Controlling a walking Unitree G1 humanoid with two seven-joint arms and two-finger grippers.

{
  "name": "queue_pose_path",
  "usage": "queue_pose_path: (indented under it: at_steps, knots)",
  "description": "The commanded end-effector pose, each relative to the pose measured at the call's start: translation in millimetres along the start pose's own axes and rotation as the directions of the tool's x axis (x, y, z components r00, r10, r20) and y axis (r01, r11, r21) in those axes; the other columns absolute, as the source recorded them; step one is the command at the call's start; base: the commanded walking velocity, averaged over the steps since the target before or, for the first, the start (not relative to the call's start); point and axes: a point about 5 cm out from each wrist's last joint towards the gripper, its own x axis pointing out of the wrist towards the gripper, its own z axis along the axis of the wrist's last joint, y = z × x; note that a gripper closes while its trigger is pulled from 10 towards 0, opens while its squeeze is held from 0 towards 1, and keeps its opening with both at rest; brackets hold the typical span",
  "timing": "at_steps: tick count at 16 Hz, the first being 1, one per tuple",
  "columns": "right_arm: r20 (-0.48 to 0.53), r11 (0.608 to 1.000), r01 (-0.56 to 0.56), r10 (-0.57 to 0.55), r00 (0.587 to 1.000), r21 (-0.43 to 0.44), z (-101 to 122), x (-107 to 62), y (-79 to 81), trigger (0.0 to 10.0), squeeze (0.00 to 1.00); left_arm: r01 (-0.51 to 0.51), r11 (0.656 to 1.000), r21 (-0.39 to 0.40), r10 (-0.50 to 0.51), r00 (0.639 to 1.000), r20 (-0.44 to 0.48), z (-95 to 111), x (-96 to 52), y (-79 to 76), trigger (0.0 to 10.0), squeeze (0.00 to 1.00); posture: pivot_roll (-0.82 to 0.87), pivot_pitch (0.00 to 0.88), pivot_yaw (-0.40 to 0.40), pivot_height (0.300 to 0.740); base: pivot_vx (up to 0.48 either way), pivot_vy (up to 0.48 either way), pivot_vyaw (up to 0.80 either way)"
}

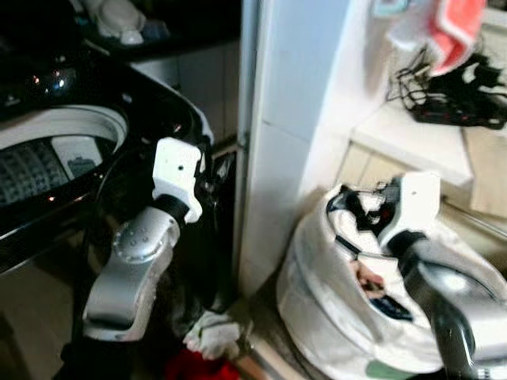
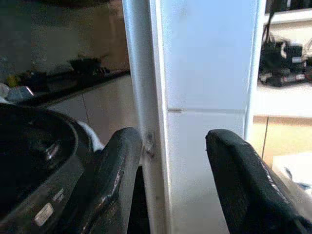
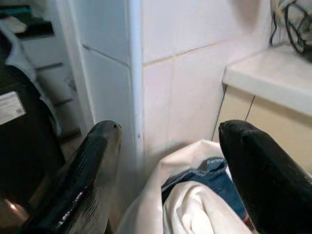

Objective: Clothes washing

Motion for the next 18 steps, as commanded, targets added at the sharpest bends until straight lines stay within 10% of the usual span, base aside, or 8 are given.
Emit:
queue_pose_path:
  at_steps: [1,3,12,13,14,17,18]
  knots:
    - [-0.038,0.999,0.048,-0.048,0.998,0.007,-2.3,2.3,-13.9,10.0,0.0,0.044,0.999,0.001,-0.044,0.999,0.011,3.0,4.1,-3.7,10.0,0.0,-0.03,0.0,-0.017,0.74,0.0,0.0,0.0]
    - [-0.117,0.998,0.065,-0.065,0.991,-0.004,-8.0,5.5,-26.1,10.0,1.0,0.07,0.998,0.002,-0.07,0.998,-0.009,0.9,5.8,-6.8,10.0,0.0,-0.04,0.0,-0.008,0.74,0.0,0.0,0.0]
    - [-0.465,0.957,0.168,-0.041,0.885,0.236,-52.5,20.0,-69.3,10.0,1.0,0.414,0.91,-0.015,-0.414,0.909,-0.044,-3.8,-9.4,-34.9,10.0,0.0,-0.04,0.0,-0.015,0.74,0.0,0.0,0.0]
    - [-0.519,0.952,0.146,0.016,0.855,0.271,-64.1,19.3,-65.4,10.0,0.14,0.458,0.889,-0.013,-0.458,0.888,-0.049,-4.6,-12.7,-38.4,10.0,0.0,-0.04,0.0,-0.017,0.74,0.0,0.0,0.0]
    - [-0.56,0.947,0.135,0.055,0.827,0.293,-78.3,17.5,-61.4,10.0,0.0,0.492,0.87,-0.012,-0.492,0.868,-0.063,-5.8,-15.4,-41.2,10.0,0.0,-0.03,0.0,-0.025,0.74,0.0,0.0,0.0]
    - [-0.631,0.933,0.127,0.124,0.766,0.338,-103.2,10.8,-55.0,10.0,0.0,0.529,0.848,-0.021,-0.529,0.845,-0.076,-5.6,-20.8,-42.6,10.0,0.0,-0.02,0.0,-0.033,0.74,0.0,0.0,0.0]
    - [-0.659,0.935,0.148,0.109,0.744,0.322,-111.8,7.4,-57.6,0.4,0.0,0.549,0.836,-0.018,-0.548,0.831,-0.091,-7.2,-23.7,-43.1,10.0,0.0,-0.02,0.0,-0.035,0.74,0.0,0.0,0.0]
